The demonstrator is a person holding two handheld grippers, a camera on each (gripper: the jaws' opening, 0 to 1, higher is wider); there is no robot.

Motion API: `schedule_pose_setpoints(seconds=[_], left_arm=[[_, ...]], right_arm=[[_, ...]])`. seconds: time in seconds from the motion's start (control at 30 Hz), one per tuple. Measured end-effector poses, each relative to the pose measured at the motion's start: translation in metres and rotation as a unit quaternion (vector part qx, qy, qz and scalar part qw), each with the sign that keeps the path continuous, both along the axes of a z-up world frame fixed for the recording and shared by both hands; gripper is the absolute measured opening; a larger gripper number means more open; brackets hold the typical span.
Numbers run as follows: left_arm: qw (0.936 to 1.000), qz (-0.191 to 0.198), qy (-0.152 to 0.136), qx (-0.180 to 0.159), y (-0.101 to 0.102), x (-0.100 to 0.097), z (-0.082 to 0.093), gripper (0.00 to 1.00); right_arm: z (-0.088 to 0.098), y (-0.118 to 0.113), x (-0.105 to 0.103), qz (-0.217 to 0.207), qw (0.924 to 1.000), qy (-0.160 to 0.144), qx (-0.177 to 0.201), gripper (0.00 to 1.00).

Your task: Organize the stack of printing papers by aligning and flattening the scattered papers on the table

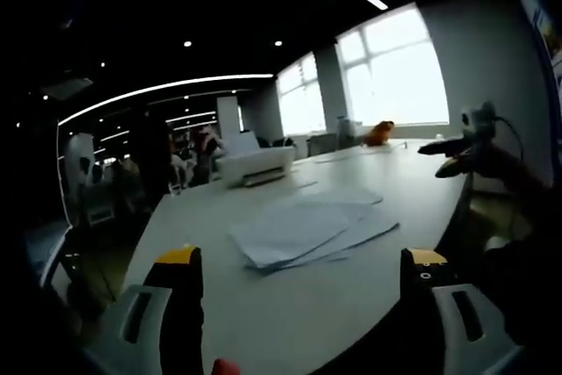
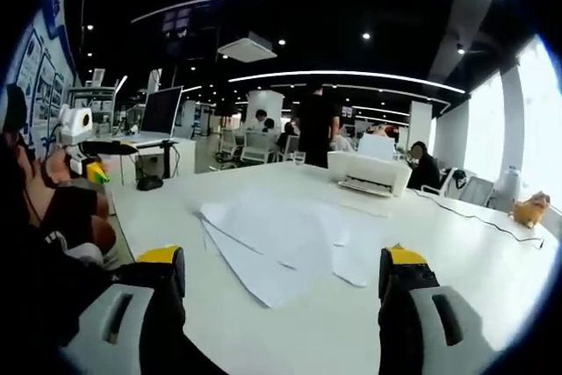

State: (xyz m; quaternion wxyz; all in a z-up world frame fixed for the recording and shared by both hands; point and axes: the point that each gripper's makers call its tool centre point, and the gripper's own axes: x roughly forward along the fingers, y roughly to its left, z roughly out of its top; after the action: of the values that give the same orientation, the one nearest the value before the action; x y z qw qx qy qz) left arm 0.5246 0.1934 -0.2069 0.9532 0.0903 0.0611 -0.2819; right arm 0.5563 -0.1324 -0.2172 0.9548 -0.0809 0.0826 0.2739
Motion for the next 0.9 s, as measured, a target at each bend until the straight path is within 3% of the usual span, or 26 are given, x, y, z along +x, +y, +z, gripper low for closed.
schedule_pose_setpoints(seconds=[0.53, 0.67, 0.9], left_arm=[[1.0, -0.004, 0.002, 0.006, -0.002, -0.002, -0.003, 0.94], [0.9998, 0.006, -0.017, 0.009, 0.002, 0.0, 0.003, 0.93], [0.9999, 0.002, -0.007, 0.015, 0.0, 0.0, -0.001, 0.94]], right_arm=[[-0.014, 0.016, 0.019, 0.01, 0.9998, 0.014, -0.011, 0.86], [-0.016, 0.025, 0.023, 0.016, 0.9997, 0.015, -0.012, 0.86], [-0.016, 0.034, 0.029, 0.023, 0.9996, 0.016, -0.009, 0.86]])
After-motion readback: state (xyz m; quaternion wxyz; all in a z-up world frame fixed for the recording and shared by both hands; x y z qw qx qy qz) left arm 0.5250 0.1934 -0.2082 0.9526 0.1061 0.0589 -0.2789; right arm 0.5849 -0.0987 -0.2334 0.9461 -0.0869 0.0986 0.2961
